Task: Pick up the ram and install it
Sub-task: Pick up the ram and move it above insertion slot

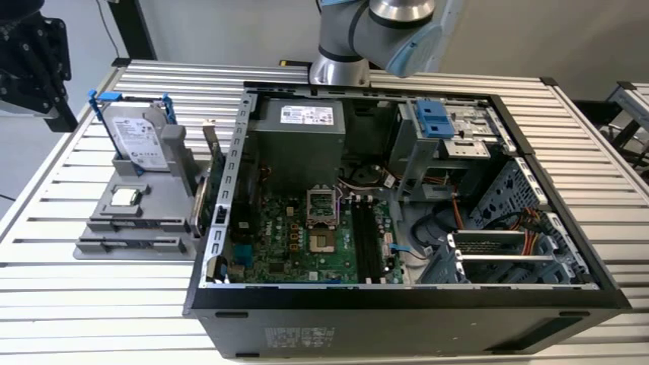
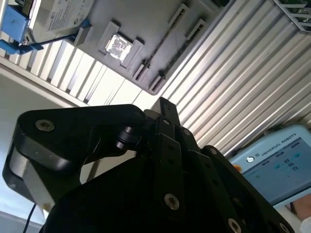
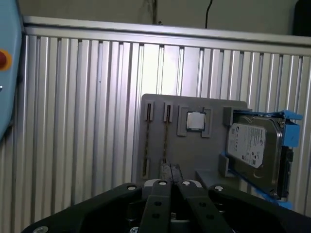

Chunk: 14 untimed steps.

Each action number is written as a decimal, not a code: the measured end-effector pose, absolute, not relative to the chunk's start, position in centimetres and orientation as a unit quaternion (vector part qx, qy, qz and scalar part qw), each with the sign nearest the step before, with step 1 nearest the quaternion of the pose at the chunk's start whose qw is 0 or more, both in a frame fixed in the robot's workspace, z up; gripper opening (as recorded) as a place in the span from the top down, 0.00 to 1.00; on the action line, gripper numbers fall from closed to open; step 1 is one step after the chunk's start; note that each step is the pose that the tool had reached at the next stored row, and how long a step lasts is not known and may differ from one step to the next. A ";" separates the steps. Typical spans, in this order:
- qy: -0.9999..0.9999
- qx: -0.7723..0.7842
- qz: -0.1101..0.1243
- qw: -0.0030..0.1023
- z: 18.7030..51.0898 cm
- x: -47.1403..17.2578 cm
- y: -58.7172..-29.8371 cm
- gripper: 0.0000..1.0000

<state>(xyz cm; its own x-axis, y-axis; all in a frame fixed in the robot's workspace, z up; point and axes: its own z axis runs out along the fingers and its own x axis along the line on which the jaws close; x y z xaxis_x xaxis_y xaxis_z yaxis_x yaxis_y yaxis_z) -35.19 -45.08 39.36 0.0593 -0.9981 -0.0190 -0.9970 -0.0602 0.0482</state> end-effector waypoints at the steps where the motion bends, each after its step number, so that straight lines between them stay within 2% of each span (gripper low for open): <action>1: -0.684 0.729 -0.023 0.011 39.4 -35.2 -45.1 1.00; 10: -0.683 0.730 -0.023 0.011 39.4 -35.2 -45.1 1.00; 11: -0.683 0.730 -0.023 0.011 39.4 -35.2 -45.1 0.00; 14: -0.683 0.730 -0.023 0.011 39.4 -35.2 -45.1 0.00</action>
<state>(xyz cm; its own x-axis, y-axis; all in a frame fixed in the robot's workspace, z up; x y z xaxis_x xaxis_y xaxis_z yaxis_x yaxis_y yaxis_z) -35.19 -45.07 39.37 0.0669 -0.9976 -0.0189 -0.9965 -0.0678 0.0482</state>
